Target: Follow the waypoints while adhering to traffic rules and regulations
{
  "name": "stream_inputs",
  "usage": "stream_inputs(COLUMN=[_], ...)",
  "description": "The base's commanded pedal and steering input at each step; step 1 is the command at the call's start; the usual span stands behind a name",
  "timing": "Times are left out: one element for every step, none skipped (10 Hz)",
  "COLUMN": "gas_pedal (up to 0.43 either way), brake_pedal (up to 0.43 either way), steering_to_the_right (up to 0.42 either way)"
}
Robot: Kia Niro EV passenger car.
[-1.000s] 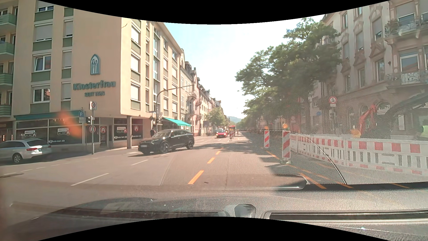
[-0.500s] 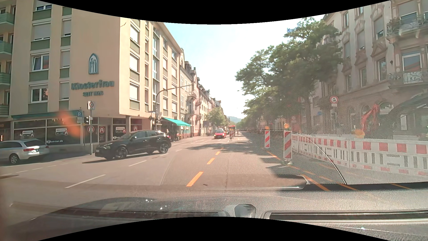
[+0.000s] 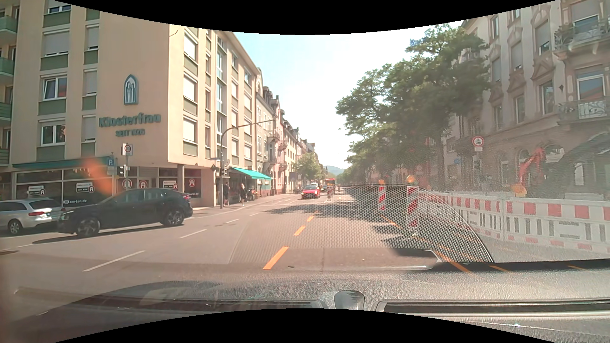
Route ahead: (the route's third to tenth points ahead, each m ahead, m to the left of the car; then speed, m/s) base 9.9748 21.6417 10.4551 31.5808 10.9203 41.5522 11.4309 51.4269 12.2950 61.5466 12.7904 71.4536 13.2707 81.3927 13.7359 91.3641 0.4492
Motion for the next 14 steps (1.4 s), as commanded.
stream_inputs(gas_pedal=[0.0,0.0,0.0,0.0,0.0,0.0,0.0,0.0,0.0,0.0,0.0,0.0,0.0,0.0], brake_pedal=[0.043,0.049,0.043,0.043,0.043,0.049,0.049,0.043,0.043,0.049,0.043,0.049,0.049,0.049], steering_to_the_right=[-0.001,-0.001,-0.001,-0.001,-0.001,-0.001,-0.001,-0.001,-0.001,-0.001,-0.001,-0.001,-0.001,-0.001])
